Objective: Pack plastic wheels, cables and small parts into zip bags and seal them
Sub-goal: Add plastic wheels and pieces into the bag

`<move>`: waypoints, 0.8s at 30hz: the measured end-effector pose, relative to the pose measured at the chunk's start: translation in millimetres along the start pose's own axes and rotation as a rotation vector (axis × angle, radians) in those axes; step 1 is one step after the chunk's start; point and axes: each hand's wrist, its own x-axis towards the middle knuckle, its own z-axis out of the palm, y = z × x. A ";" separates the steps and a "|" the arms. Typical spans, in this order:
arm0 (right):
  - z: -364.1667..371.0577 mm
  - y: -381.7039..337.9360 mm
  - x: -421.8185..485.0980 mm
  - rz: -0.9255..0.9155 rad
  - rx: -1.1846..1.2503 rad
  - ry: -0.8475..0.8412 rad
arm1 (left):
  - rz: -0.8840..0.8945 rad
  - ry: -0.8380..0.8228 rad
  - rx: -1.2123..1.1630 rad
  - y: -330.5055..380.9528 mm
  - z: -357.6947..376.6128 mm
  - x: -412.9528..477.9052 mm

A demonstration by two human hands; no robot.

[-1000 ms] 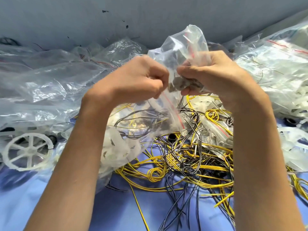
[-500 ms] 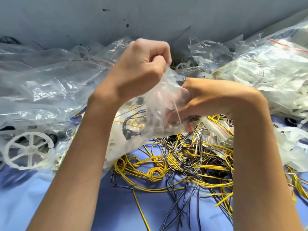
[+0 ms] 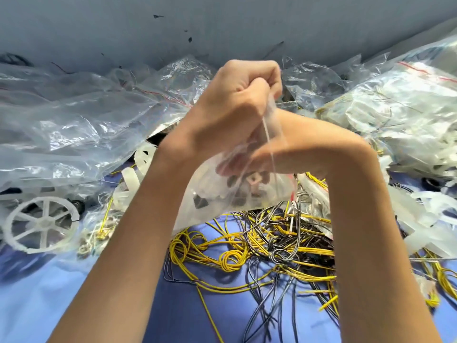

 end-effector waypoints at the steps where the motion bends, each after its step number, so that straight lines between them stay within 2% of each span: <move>1: 0.8 0.0 1.4 -0.021 0.040 0.008 | -0.008 0.026 -0.015 -1.4 -2.7 0.8; 4: 5.5 -0.1 5.2 -0.044 0.121 -0.020 | -0.008 0.119 -0.096 -0.8 -6.3 1.6; 8: 9.9 3.0 10.6 0.014 -0.058 -0.175 | -0.010 0.173 -0.122 0.5 -4.3 3.0; 9: 9.0 3.8 11.1 0.010 -0.038 -0.149 | -0.025 0.196 -0.105 0.1 -5.3 3.2; 11: 5.7 3.9 10.1 -0.011 0.157 -0.018 | -0.055 0.262 -0.124 -1.2 -10.9 4.1; 13: 4.3 4.9 6.9 -0.056 0.318 0.032 | -0.063 0.320 -0.207 0.0 -16.5 4.9; 15: 5.1 3.9 6.8 -0.081 0.293 -0.079 | -0.042 0.313 -0.367 6.3 -14.9 4.6; 17: 8.5 3.0 10.9 -0.069 0.139 -0.227 | 0.030 0.255 -0.499 12.1 -7.3 4.5; 18: 9.2 3.2 13.3 -0.075 0.086 -0.248 | 0.051 0.231 -0.512 13.8 -3.8 4.9; 21: 8.8 4.8 12.0 -0.049 0.090 -0.211 | 0.022 0.234 -0.473 8.2 -4.2 7.4; 24: -4.1 6.8 2.2 -0.051 0.222 -0.061 | -0.072 0.294 -0.400 -1.4 -12.9 6.9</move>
